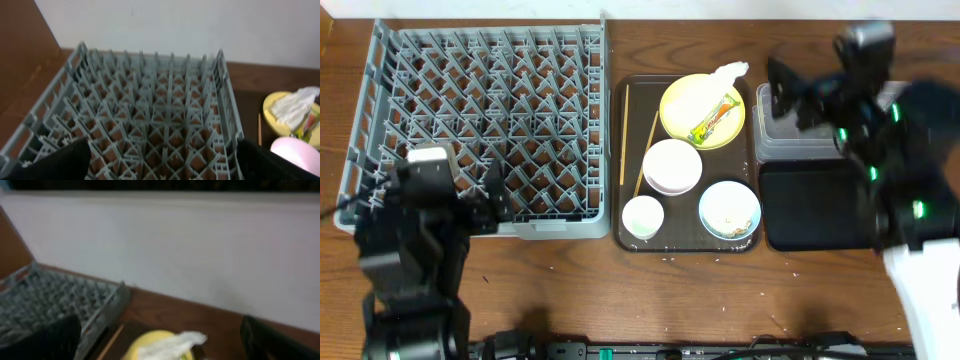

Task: Sort waste into correct bins and load items into the dishwasher
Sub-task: 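Reach the right gripper to the tissue and wrapper on the yellow plate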

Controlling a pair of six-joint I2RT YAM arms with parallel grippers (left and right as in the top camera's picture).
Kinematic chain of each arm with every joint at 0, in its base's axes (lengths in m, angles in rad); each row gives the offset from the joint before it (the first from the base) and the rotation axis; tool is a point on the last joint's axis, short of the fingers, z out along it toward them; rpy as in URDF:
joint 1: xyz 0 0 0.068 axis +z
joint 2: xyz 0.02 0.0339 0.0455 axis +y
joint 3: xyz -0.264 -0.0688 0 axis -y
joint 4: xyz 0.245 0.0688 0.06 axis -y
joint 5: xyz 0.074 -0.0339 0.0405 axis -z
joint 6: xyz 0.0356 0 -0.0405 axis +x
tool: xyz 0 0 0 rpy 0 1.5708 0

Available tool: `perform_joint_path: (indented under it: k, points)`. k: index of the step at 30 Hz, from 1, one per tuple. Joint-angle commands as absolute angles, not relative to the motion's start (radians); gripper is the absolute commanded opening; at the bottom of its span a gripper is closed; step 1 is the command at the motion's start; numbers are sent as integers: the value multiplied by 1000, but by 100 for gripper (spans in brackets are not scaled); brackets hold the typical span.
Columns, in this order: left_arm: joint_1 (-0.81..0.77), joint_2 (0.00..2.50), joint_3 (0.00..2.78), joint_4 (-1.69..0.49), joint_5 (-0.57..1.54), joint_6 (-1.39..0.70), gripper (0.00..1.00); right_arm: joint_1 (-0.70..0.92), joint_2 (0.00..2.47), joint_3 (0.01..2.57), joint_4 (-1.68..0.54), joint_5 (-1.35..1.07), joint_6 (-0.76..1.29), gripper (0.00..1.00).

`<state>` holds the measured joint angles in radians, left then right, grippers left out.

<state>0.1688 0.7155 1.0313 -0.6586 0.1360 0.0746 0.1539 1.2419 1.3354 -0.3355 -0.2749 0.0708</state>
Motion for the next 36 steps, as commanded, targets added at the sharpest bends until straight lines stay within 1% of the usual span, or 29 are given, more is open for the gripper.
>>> perform_joint_path:
  k: [1, 5, 8, 10, 13, 16, 17, 18, 19, 20, 23, 26, 28, 29, 32, 36]
  points:
    - [174, 776, 1061, -678, 146, 65, 95, 212, 1409, 1561, -471, -318, 92, 99]
    - [174, 831, 1061, -695, 146, 66, 95, 256, 1647, 1861, -751, -295, 93, 99]
    - [174, 860, 1060, -696, 146, 66, 94, 273, 1789, 2012, -882, -289, 93, 99]
    - [174, 878, 1059, -696, 146, 66, 94, 276, 1855, 2049, -886, -305, 92, 99]
    - [174, 911, 1059, -696, 146, 66, 94, 275, 1930, 2048, -826, -320, 100, 99]
    - [174, 939, 1058, -697, 146, 66, 94, 277, 1987, 2048, -841, -373, 99, 99]
    - [174, 949, 1058, -700, 146, 66, 94, 279, 2008, 2048, -838, -395, 93, 98]
    - [174, 960, 1058, -705, 146, 66, 94, 281, 2026, 2048, -837, -400, 93, 88]
    - [174, 972, 1058, -707, 146, 66, 94, 286, 2051, 2048, -836, -400, 98, 83]
    - [174, 982, 1057, -707, 146, 66, 94, 291, 2069, 2048, -836, -390, 117, 82]
    - [174, 1015, 1057, -706, 146, 66, 94, 313, 2123, 2048, -845, -258, 301, 87]
    - [174, 1046, 1057, -701, 146, 66, 94, 346, 2168, 2048, -891, -9, 559, 90]
    - [174, 1065, 1057, -702, 146, 66, 94, 369, 2191, 2048, -918, 130, 674, 95]
    - [174, 1073, 1057, -703, 146, 66, 95, 379, 2202, 2048, -928, 184, 714, 99]
    - [174, 1095, 1057, -703, 146, 66, 94, 402, 2235, 2048, -940, 290, 808, 99]
    - [174, 1123, 1057, -702, 146, 66, 94, 406, 2283, 2048, -935, 299, 875, 99]
